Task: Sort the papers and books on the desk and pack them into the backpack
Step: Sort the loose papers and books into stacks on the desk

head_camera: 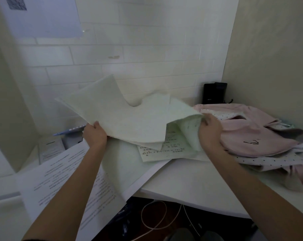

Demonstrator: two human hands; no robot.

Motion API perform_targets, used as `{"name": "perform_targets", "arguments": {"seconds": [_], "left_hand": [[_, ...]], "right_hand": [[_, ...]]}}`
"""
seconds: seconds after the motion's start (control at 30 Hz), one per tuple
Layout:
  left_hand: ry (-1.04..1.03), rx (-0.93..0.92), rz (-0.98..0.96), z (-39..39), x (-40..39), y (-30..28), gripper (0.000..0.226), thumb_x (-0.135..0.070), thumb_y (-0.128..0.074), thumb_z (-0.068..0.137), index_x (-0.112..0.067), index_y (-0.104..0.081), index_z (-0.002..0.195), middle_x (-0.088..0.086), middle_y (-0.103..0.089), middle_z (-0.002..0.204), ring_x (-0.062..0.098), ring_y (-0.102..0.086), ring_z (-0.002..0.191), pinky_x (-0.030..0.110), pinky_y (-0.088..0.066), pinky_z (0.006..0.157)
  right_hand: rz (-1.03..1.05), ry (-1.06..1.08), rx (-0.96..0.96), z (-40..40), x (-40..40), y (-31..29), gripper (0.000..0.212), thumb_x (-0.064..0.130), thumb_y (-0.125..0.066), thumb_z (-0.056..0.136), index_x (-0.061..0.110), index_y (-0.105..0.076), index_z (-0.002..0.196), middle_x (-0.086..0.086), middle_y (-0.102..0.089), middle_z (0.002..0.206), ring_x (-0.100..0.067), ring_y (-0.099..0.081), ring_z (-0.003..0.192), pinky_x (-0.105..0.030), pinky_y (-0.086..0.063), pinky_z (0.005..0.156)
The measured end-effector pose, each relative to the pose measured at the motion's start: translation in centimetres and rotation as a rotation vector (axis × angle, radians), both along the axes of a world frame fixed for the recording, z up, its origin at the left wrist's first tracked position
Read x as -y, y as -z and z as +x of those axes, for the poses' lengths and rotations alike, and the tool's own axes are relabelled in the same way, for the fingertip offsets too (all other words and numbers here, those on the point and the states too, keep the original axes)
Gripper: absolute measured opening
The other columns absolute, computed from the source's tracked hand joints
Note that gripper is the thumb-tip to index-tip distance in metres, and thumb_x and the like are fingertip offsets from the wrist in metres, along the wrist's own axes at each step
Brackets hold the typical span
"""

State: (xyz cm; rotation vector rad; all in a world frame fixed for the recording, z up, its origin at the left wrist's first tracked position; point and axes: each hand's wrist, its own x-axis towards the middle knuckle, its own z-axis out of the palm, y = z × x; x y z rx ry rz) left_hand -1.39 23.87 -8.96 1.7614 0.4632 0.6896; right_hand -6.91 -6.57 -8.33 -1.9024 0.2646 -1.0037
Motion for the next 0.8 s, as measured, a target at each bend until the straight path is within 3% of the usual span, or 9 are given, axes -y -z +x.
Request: {"name": "perform_targets", "arguments": {"seconds": [0.1,0.17,0.2,0.27,0.3,0.37,0.47,0.6,0.8], "left_hand": [[0.02,-0.007,0.002,-0.1,-0.5,0.2,0.037,-0.018,-0.041,0.101,0.005,-0.051,0.128,0.024,-0.054,0.132,0.038,-0.049,0.123,0.041,-0.037,0.103],[0.046,-0.002,0.017,-0.1,-0.2,0.2,0.037,-0.017,-0.043,0.1,0.003,-0.05,0.13,0.023,-0.053,0.133,0.038,-0.048,0.124,0.041,-0.037,0.103],[0.063,0.001,0.021,-0.3,0.2,0.2,0.037,-0.016,-0.042,0.099,0.002,-0.05,0.13,0.023,-0.053,0.134,0.038,-0.048,0.123,0.041,-0.037,0.103],[0.093,0.012,0.027,-0.5,1.2,0.0,0.036,-0.015,-0.041,0.099,0.002,-0.05,0.13,0.022,-0.053,0.133,0.037,-0.049,0.123,0.04,-0.037,0.102],[0.105,0.021,0.033,-0.6,1.6,0.0,0.035,-0.014,-0.041,0.1,0.002,-0.05,0.129,0.022,-0.053,0.132,0.037,-0.049,0.122,0.04,-0.037,0.1],[0.122,0.039,0.066,-0.8,2.1,0.0,0.033,-0.014,-0.04,0.1,0.003,-0.052,0.125,0.022,-0.055,0.129,0.037,-0.051,0.118,0.04,-0.039,0.097],[0.164,0.055,0.151,-0.8,2.2,0.5,0.03,-0.014,-0.041,0.1,0.003,-0.055,0.12,0.023,-0.058,0.121,0.038,-0.054,0.112,0.039,-0.041,0.092],[0.287,0.066,0.241,-0.7,3.1,1.1,0.027,-0.014,-0.042,0.099,0.002,-0.058,0.113,0.02,-0.062,0.112,0.034,-0.057,0.104,0.03,-0.039,0.082],[0.36,0.081,0.201,-0.3,5.6,0.7,0.028,-0.014,-0.042,0.099,0.002,-0.056,0.116,0.021,-0.061,0.116,0.033,-0.056,0.109,0.032,-0.04,0.086]], "right_hand": [[0.044,0.029,0.012,-0.1,1.4,-0.7,0.052,-0.01,-0.036,0.085,0.015,-0.051,0.128,-0.012,-0.061,0.101,-0.031,-0.06,0.094,-0.026,-0.04,0.066],[-0.224,0.013,-0.134,0.0,0.9,-0.4,0.071,-0.011,-0.04,0.081,0.028,-0.037,0.141,-0.014,-0.047,0.134,-0.03,-0.05,0.119,-0.032,-0.047,0.089],[-0.417,0.034,-0.25,0.1,0.3,-0.2,0.078,-0.009,-0.044,0.08,0.032,-0.03,0.145,-0.012,-0.032,0.148,-0.031,-0.038,0.131,-0.04,-0.041,0.101],[-0.671,0.048,-0.439,0.6,-0.9,0.5,0.082,0.0,-0.053,0.082,0.035,-0.02,0.148,-0.008,-0.013,0.158,-0.033,-0.021,0.141,-0.053,-0.031,0.108],[-0.688,0.044,-0.495,1.0,-1.3,0.9,0.082,0.005,-0.055,0.084,0.035,-0.015,0.149,-0.007,-0.009,0.16,-0.034,-0.017,0.143,-0.055,-0.03,0.108],[-0.664,0.094,-0.581,1.8,-1.4,1.5,0.082,0.016,-0.059,0.088,0.034,-0.009,0.15,-0.009,-0.004,0.16,-0.038,-0.016,0.142,-0.055,-0.031,0.107],[-0.536,0.17,-0.649,2.5,-0.1,1.6,0.083,0.019,-0.063,0.086,0.029,-0.012,0.15,-0.02,-0.014,0.156,-0.044,-0.031,0.132,-0.051,-0.041,0.1],[-0.302,0.177,-0.476,2.9,0.9,1.5,0.058,0.004,-0.041,0.091,0.017,-0.024,0.145,-0.026,-0.052,0.123,-0.043,-0.056,0.102,-0.046,-0.048,0.078],[-0.072,-0.01,-0.139,2.9,0.5,0.9,0.048,0.001,-0.031,0.098,0.012,-0.035,0.144,-0.02,-0.059,0.123,-0.034,-0.058,0.107,-0.037,-0.046,0.087]]}}
